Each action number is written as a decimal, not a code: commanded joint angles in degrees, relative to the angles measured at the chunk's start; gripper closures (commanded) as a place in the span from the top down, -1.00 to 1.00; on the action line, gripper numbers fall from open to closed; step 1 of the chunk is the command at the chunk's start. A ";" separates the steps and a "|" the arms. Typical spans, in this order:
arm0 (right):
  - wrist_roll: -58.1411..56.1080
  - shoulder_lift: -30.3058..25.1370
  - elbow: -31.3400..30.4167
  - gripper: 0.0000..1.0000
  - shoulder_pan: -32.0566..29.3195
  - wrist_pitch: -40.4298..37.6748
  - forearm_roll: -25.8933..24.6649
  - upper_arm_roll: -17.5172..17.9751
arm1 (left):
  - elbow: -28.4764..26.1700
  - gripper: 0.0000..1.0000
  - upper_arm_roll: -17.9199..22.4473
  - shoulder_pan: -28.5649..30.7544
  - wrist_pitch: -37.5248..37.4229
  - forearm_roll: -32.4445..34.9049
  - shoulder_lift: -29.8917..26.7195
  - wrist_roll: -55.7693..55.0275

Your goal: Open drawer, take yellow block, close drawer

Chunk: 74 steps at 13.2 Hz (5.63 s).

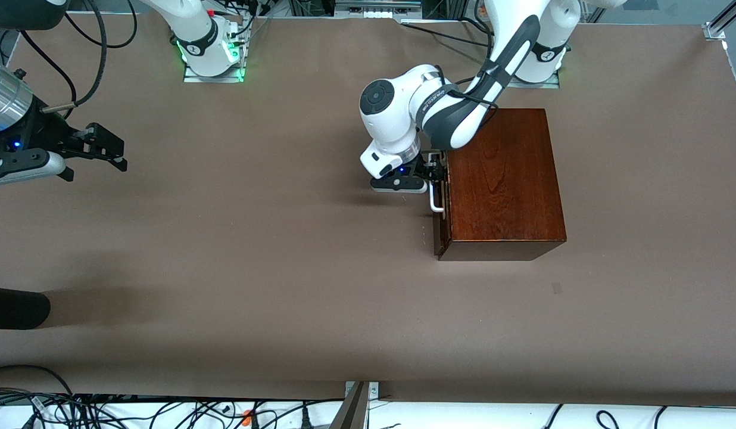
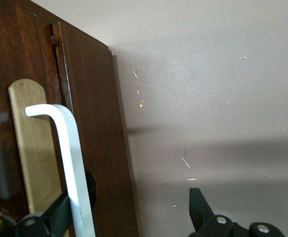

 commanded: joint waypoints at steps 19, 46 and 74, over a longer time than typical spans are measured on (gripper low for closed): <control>-0.71 -0.63 -0.39 1.00 -0.32 -0.40 0.08 -0.47 | 11.65 1.00 0.11 -4.17 4.70 -5.15 6.90 -5.74; -0.80 -0.11 -0.47 1.00 0.82 -0.32 -0.27 -0.12 | 24.13 1.00 0.02 22.69 -26.41 -15.96 -10.05 37.47; -22.33 37.32 24.57 1.00 35.18 16.56 -4.49 12.27 | -1.01 1.00 14.17 27.03 -16.66 -25.19 -31.25 47.61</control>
